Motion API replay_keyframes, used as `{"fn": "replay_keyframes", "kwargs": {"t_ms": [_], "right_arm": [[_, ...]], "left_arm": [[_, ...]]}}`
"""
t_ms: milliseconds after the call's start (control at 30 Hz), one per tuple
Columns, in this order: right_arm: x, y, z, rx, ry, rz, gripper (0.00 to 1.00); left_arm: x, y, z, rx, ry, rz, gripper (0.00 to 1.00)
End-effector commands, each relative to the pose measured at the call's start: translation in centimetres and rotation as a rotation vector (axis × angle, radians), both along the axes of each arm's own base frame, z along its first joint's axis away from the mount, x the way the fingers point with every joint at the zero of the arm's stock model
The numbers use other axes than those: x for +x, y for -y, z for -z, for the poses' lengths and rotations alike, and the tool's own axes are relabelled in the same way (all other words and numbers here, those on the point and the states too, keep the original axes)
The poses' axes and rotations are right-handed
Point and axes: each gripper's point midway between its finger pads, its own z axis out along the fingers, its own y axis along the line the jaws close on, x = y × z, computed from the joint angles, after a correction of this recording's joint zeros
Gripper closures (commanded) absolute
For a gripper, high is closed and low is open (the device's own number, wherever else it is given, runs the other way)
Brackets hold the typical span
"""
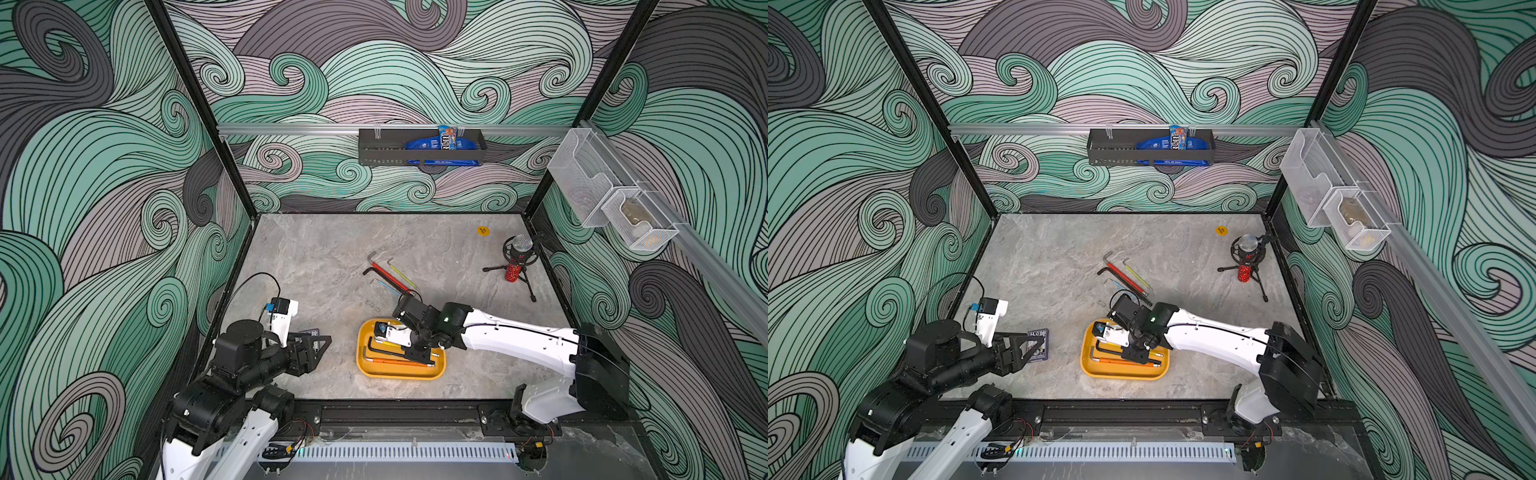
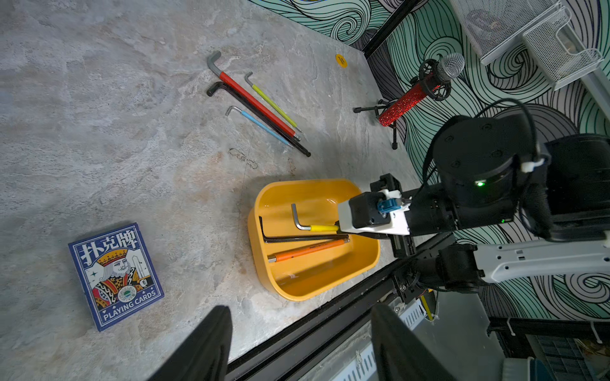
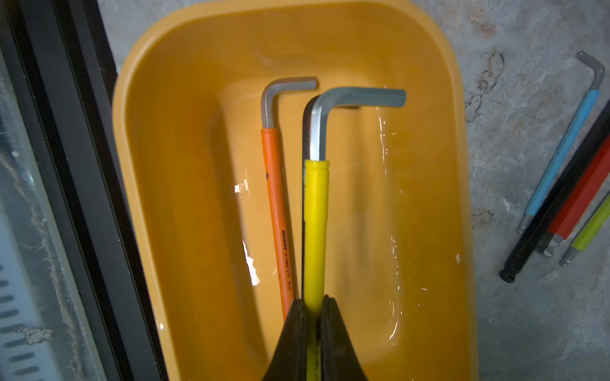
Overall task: Put the hex key on the desktop into the storage box
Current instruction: Place the Allen key in the storage box.
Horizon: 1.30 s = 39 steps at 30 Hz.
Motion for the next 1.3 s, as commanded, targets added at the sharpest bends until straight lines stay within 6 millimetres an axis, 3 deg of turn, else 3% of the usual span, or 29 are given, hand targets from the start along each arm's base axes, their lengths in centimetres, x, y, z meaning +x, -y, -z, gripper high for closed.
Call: {"fn": "replay_keyframes", "kwargs": {"t_ms": [0,367,833,1067,1267], "right_arm": [[0.6,-0.7,1.5,-0.004,0.003,0.01,1.0],[-0.7,-1.3,4.4,-0.056,-0.05,-0.04,1.0],[-1.9,-1.2,6.2,-0.098,-0.096,-0.038,0.99],[-1.5,-1.9,5.1,-0.071,-0.074,-0.028,0.74],[-0.1,-3.0,2.3,-0.001,-0.016,0.005,0.65]], "left_arm": [[0.3,0.1,-0.9,-0.006,0.032,-0.001,0.31],[0.2,0.0,-1.1,-0.006,0.033,-0.003,0.31],[0.2,0.0,-1.1,-0.008,0.035,-0.002,0.3],[0.1,0.0,-1.2,-0.007,0.032,-0.002,0.3],[0.0,-0.1,-1.1,-0.007,0.031,-0.003,0.3]]}}
